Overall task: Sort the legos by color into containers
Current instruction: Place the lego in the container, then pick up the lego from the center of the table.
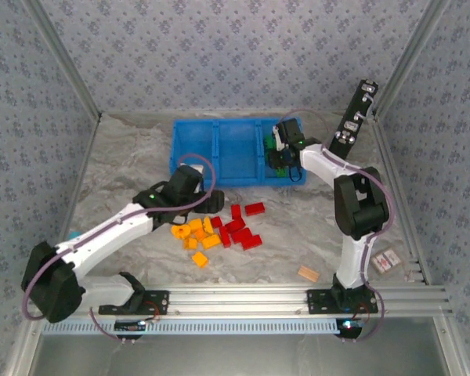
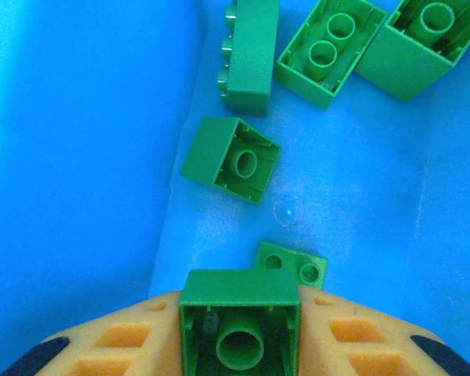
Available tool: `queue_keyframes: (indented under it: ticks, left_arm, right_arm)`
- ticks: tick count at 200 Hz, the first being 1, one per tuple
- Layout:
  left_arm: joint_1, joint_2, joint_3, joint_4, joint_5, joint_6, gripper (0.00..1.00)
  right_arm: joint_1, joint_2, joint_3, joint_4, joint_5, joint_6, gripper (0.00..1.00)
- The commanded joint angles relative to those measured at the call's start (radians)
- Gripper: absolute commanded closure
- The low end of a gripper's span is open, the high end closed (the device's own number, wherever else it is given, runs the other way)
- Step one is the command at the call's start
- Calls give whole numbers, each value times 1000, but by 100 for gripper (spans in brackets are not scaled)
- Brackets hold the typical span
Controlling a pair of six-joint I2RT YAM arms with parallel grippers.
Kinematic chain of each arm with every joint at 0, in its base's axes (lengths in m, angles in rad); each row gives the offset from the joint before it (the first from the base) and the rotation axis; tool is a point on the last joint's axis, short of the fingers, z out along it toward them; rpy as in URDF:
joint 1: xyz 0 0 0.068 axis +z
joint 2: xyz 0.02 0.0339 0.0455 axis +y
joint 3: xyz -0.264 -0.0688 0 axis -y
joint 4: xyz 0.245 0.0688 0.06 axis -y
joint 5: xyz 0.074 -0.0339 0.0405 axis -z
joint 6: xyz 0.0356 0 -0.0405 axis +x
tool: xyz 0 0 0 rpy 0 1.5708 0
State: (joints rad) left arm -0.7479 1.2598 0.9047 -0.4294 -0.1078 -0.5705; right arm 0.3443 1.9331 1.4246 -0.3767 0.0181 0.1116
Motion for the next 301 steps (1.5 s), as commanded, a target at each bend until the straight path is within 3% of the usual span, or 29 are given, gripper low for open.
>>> queue_keyframes:
  ticks: [1,61,135,196,242,301]
  left_arm:
    - [-43,59,-3,48,31,-72,0]
    - [-85,235,47,134,13,-107,3]
    - [-103,407,184,102,-31,-87,27]
    - [-110,522,265,66,-23,-137,30]
    - [-113,608,308,47,-17,-196,40]
    - [-133,709,417,-65,-30,-220,54]
  right_arm:
    - [-5,5,19,39,1,-10,59]
    - [-9,-49,17,14,-18,-38,47]
    - [3,-232,-42,19,-118,-47,44]
    - [30,-401,-189,93,-204,-21,45]
    - [113,-606,-357,195,-237,5,44]
    - [110,-712,-454,211,-277,6,38]
